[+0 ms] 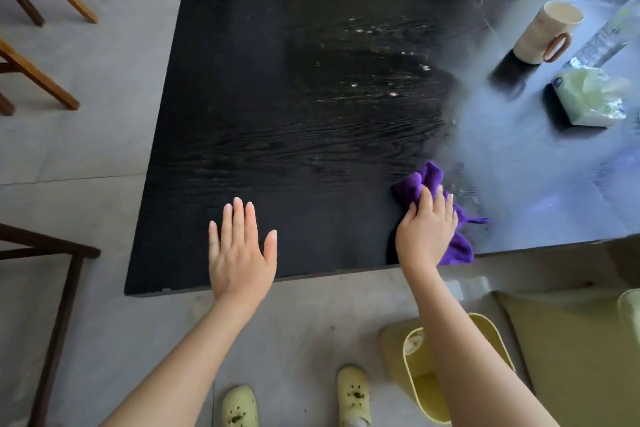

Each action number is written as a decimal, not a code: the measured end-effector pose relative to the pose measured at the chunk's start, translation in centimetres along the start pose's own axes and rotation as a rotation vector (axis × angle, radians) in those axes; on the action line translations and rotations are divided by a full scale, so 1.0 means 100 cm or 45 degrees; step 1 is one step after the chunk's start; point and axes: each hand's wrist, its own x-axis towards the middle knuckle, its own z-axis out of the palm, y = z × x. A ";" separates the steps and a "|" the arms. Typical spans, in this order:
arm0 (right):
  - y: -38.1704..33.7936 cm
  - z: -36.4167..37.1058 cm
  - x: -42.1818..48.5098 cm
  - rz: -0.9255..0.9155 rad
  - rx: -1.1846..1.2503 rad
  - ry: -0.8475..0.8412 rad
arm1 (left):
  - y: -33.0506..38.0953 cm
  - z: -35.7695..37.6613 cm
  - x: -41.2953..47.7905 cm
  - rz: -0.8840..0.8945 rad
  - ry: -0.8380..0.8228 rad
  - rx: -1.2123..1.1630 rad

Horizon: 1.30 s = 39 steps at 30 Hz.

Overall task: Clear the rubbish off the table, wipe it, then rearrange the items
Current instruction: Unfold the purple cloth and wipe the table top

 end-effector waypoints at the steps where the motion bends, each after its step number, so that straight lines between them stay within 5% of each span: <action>1: -0.014 0.006 -0.011 -0.019 0.001 -0.011 | -0.002 0.001 0.001 0.016 -0.018 -0.012; 11: -0.150 0.064 -0.122 -0.395 0.041 -0.171 | -0.101 -0.008 -0.004 0.132 0.039 -0.225; 15: -0.193 0.078 -0.170 -0.595 0.112 -0.286 | -0.122 -0.028 0.007 -0.179 -0.182 -1.442; 18: -0.215 0.084 -0.200 -0.712 0.139 -0.394 | -0.140 -0.038 0.008 -0.271 -0.200 -1.791; 23: -0.217 0.072 -0.214 -0.818 0.298 -0.701 | -0.166 -0.039 0.005 -0.364 -0.042 -1.814; 28: -0.214 0.052 -0.211 -0.741 0.502 -0.875 | -0.175 -0.046 0.009 -0.301 -0.109 -1.265; 32: -0.227 0.046 -0.201 -0.754 0.283 -0.764 | -0.183 -0.050 0.004 -0.306 -0.175 -1.106; 39: -0.250 0.037 -0.182 -0.878 -0.216 -0.913 | -0.198 -0.061 0.022 -0.353 -0.490 -1.050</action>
